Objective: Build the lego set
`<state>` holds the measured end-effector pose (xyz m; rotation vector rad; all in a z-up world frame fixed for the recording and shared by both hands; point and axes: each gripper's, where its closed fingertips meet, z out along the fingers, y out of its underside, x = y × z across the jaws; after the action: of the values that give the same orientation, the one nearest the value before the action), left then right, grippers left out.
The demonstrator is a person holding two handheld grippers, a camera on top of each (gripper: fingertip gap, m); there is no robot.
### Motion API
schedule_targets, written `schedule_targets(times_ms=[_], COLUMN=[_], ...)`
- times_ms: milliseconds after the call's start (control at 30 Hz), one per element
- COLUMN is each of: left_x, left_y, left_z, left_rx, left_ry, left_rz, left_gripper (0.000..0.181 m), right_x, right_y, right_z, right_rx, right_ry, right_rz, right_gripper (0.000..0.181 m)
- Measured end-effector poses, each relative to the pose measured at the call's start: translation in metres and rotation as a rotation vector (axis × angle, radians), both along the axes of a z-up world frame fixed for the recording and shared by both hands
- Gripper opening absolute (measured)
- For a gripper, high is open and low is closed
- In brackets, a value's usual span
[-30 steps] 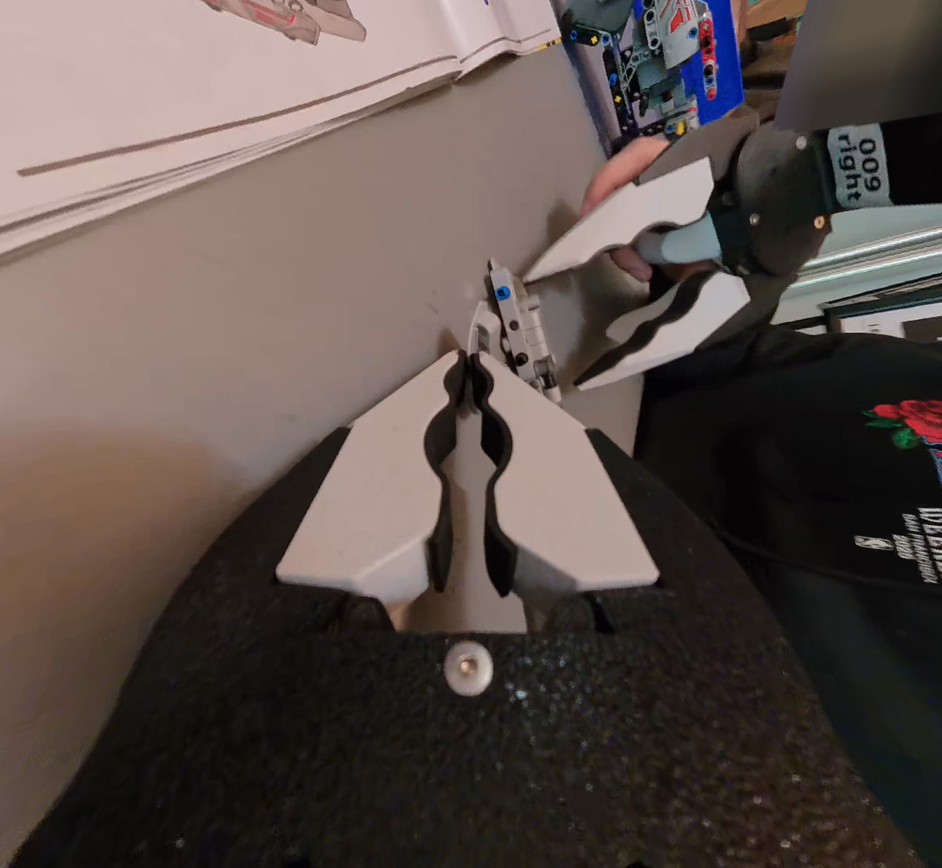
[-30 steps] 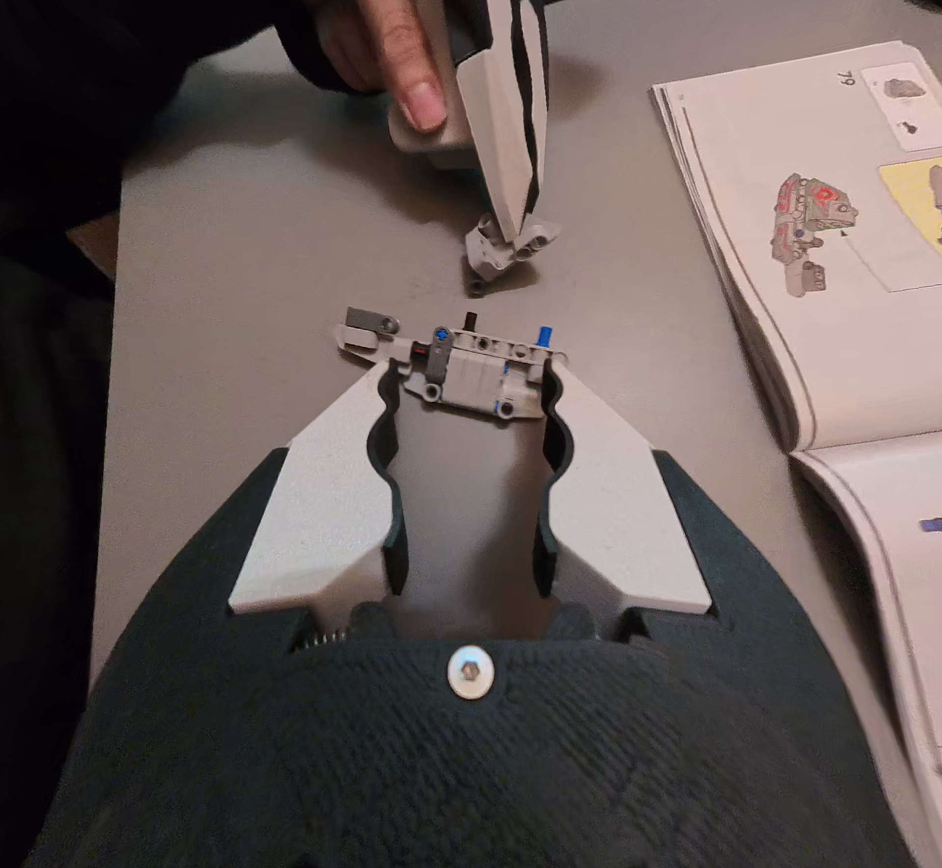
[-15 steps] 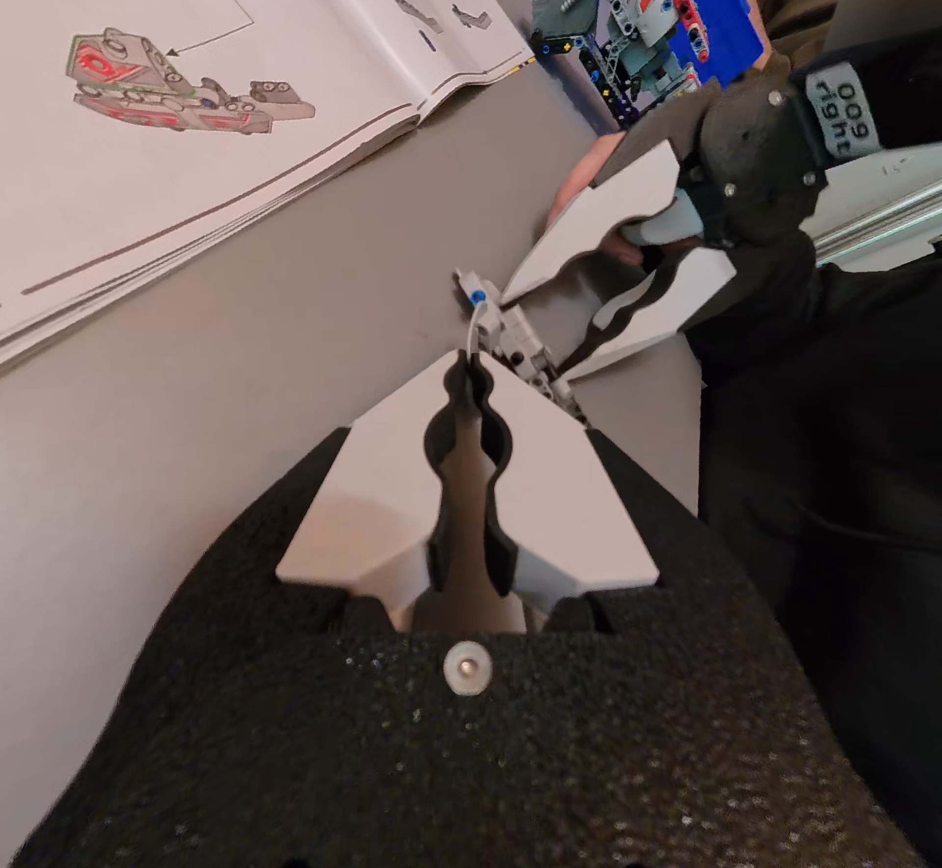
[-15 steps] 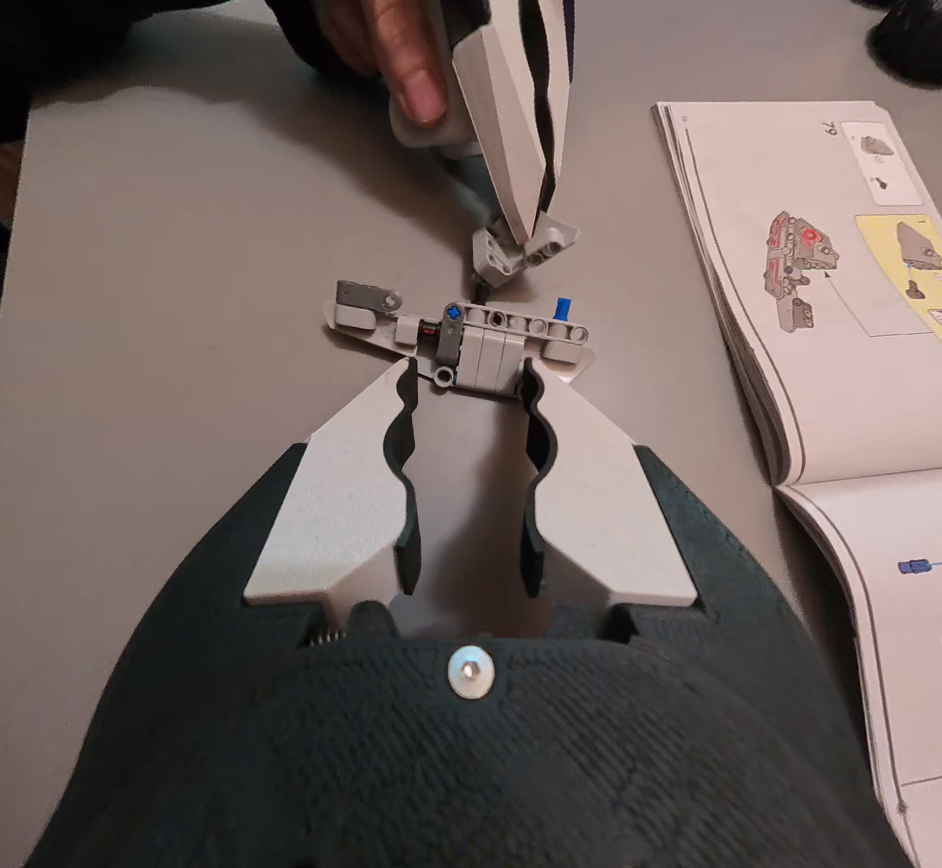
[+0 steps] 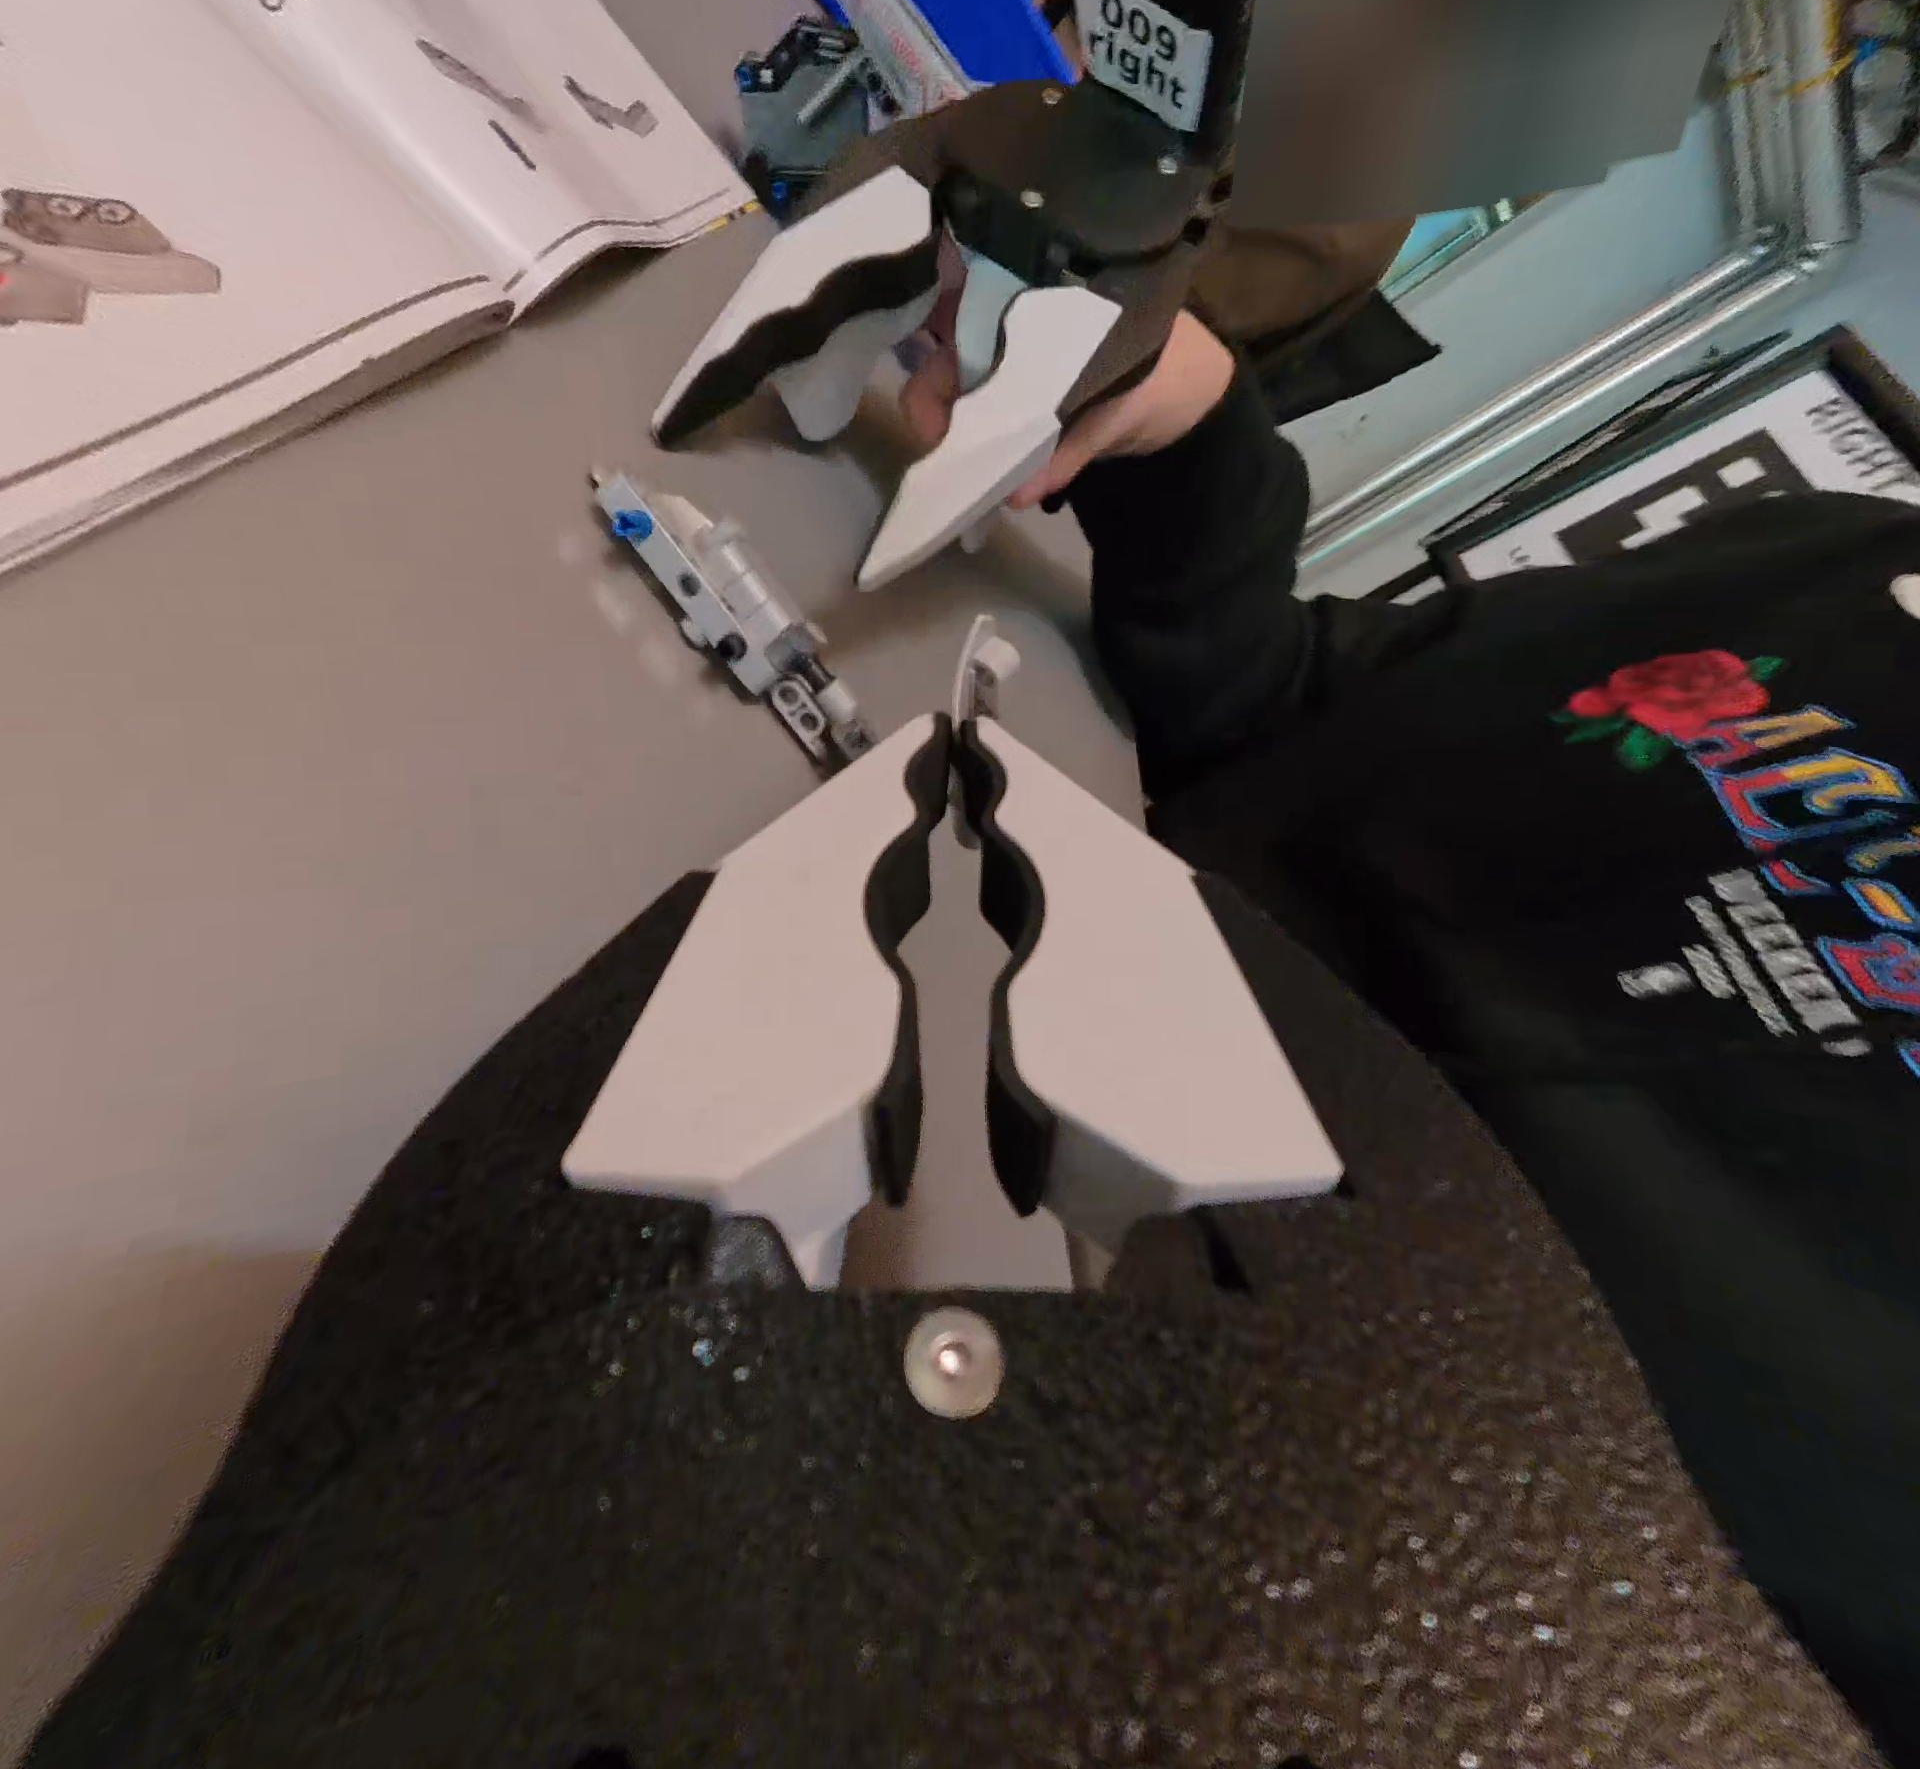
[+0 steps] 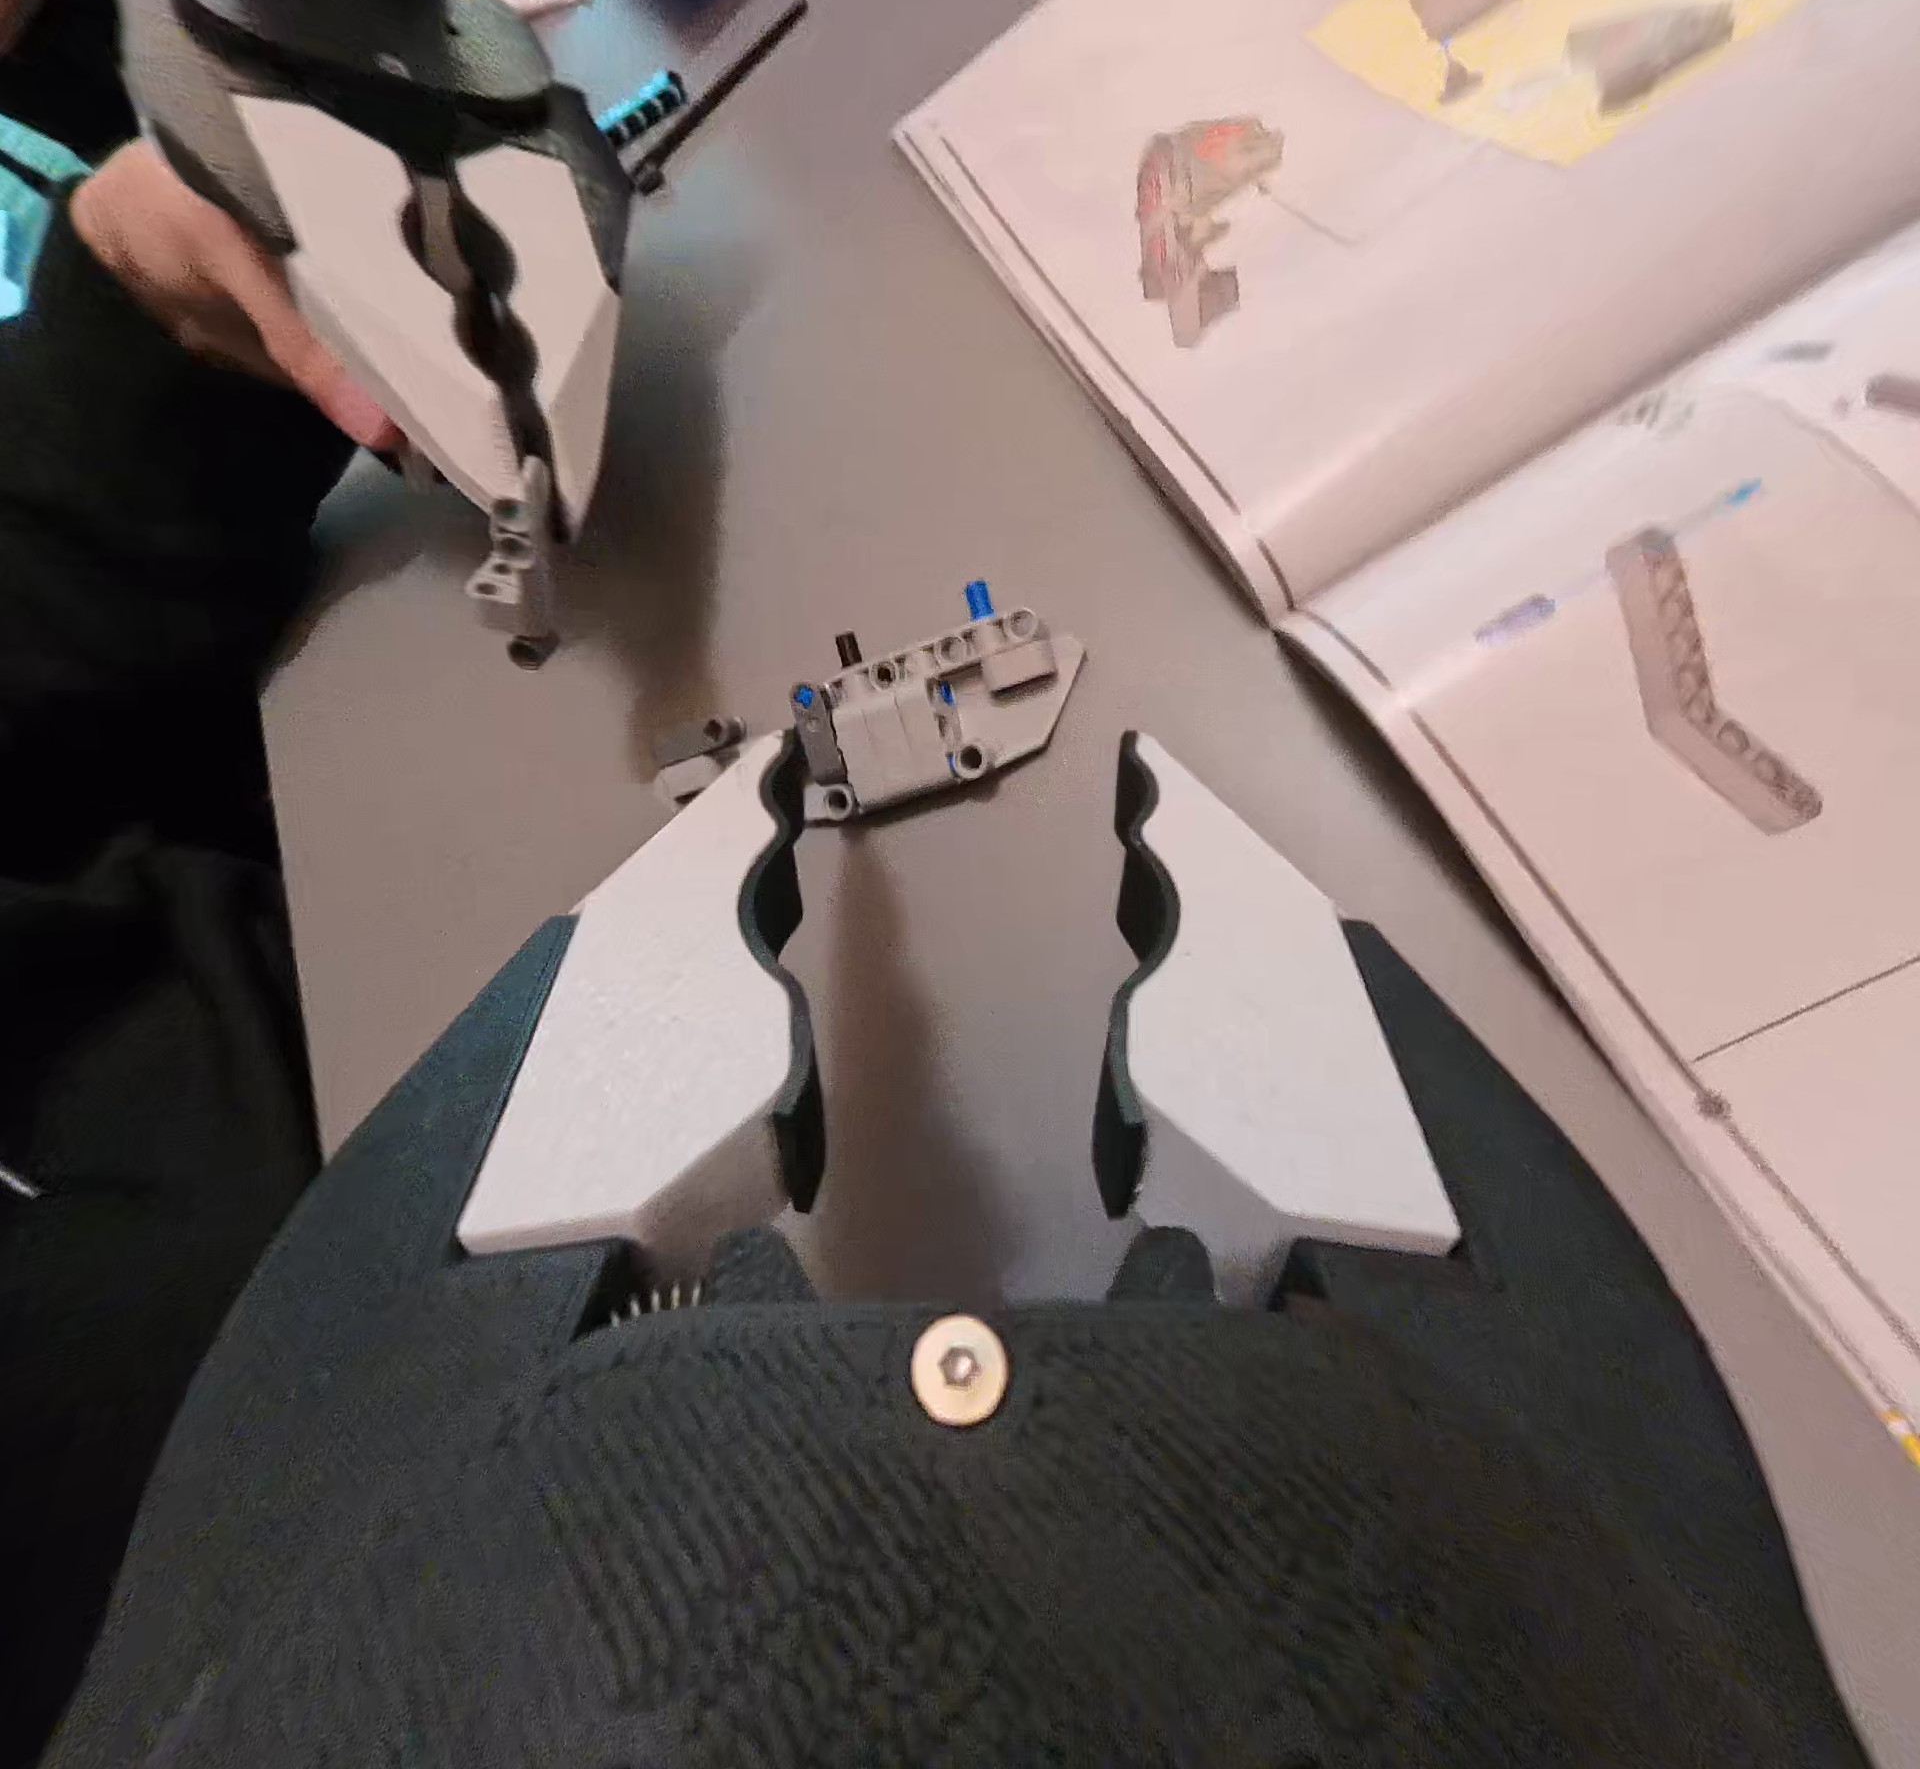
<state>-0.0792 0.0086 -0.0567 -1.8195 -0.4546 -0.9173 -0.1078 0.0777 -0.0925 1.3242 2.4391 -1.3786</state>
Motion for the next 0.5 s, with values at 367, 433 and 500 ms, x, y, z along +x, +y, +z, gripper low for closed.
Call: schedule_targets(times_ms=[367, 433, 500], left_x=[0.016, 0.016, 0.015], left_y=[0.021, 0.02, 0.02], left_z=[-0.04, -0.039, -0.038], left_rx=[-0.254, -0.235, -0.217], left_ry=[0.159, 0.126, 0.109], left_rz=[-0.03, -0.011, -0.004], left_gripper=[0.0, 0.0, 0.0], right_x=[0.003, 0.002, 0.003], right_y=[-0.008, -0.009, -0.015], right_z=[-0.002, -0.002, -0.003], right_rx=[-0.072, -0.095, -0.121], right_ry=[-0.044, -0.056, -0.07], right_rz=[-0.065, -0.082, -0.08], right_gripper=[0.058, 0.054, 0.049])
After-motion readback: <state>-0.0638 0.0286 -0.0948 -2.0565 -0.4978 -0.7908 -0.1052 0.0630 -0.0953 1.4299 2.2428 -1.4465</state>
